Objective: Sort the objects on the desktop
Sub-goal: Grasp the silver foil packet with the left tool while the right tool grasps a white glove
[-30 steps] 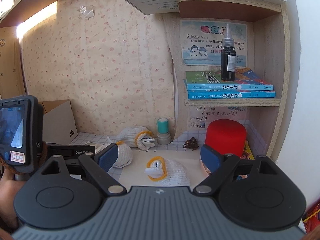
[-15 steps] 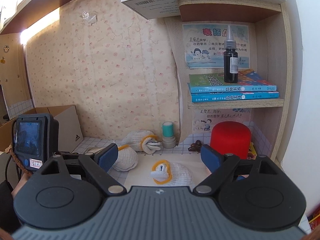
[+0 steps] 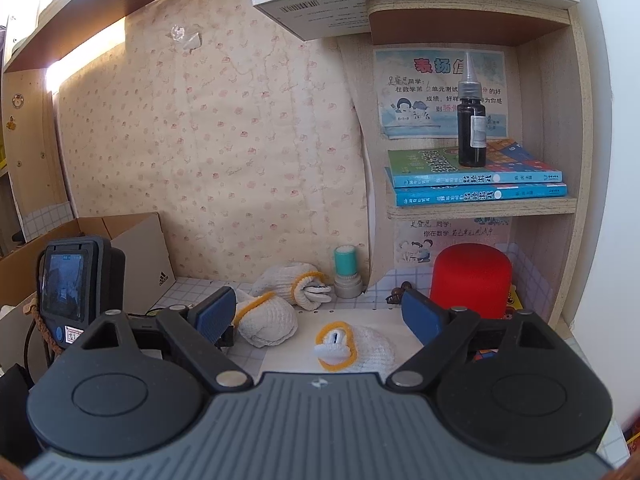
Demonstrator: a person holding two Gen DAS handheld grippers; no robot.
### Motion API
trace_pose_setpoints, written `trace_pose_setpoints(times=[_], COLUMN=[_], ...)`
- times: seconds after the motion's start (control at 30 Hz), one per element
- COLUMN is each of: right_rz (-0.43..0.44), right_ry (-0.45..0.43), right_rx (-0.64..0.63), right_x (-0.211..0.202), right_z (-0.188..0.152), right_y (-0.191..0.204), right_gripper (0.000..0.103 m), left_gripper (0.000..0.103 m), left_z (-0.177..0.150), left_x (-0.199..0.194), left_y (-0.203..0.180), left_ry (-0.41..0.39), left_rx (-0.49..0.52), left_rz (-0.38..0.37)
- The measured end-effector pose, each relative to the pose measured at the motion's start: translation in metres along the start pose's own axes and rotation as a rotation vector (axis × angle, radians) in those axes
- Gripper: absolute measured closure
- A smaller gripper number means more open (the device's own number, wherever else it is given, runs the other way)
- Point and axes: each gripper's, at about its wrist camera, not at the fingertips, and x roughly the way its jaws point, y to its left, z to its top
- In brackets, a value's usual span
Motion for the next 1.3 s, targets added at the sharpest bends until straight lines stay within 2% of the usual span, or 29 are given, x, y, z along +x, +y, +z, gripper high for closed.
trace_pose_setpoints(times=[0.03, 0.07, 0.17, 0.33, 0.47, 0.67, 0.83, 1.03, 1.13, 1.17, 1.23, 1.3], right_rz=[0.002, 0.002, -0.003, 0.010, 0.030, 0.044, 0.010, -0.020, -0.008, -0.026, -0.041, -0.029], right_ry=[-0.001, 0.001, 0.007, 0.038, 0.082, 0.180, 0.290, 0.369, 0.402, 0.417, 0.420, 0.408], right_rx=[-0.001, -0.002, -0.004, -0.015, -0.032, -0.116, -0.158, -0.223, -0.224, -0.237, -0.220, -0.189], right_x=[0.000, 0.001, 0.001, 0.010, 0.028, 0.077, 0.128, 0.168, 0.181, 0.185, 0.184, 0.176], right_z=[0.000, 0.000, -0.001, -0.004, -0.006, -0.004, -0.003, -0.007, -0.009, -0.011, -0.014, -0.013], right_y=[0.000, 0.001, 0.002, 0.006, 0.015, 0.045, 0.058, 0.075, 0.078, 0.078, 0.076, 0.072], right_gripper=[0.015, 0.015, 0.015, 0.015, 0.015, 0.015, 0.015, 0.015, 0.024, 0.036, 0.046, 0.046], left_gripper=[0.009, 0.025, 0.033, 0.034, 0.034, 0.035, 0.035, 0.035, 0.035, 0.035, 0.035, 0.035], left_z=[0.000, 0.000, -0.002, -0.013, -0.026, -0.041, -0.051, -0.053, -0.053, -0.053, -0.053, -0.054], left_x=[-0.002, -0.005, -0.012, -0.027, -0.048, -0.075, -0.084, -0.089, -0.089, -0.089, -0.089, -0.090], left_y=[-0.001, -0.001, -0.001, 0.007, 0.008, 0.016, 0.023, 0.028, 0.031, 0.032, 0.034, 0.035], left_ry=[-0.005, -0.010, -0.021, -0.027, -0.035, -0.047, -0.043, -0.048, -0.043, -0.039, -0.042, -0.045], left_rx=[0.004, 0.000, 0.000, -0.004, 0.014, -0.005, -0.022, -0.026, -0.038, -0.042, -0.049, -0.053], left_rz=[-0.003, -0.022, -0.037, -0.043, -0.014, -0.016, -0.012, -0.020, -0.027, -0.026, -0.030, -0.029])
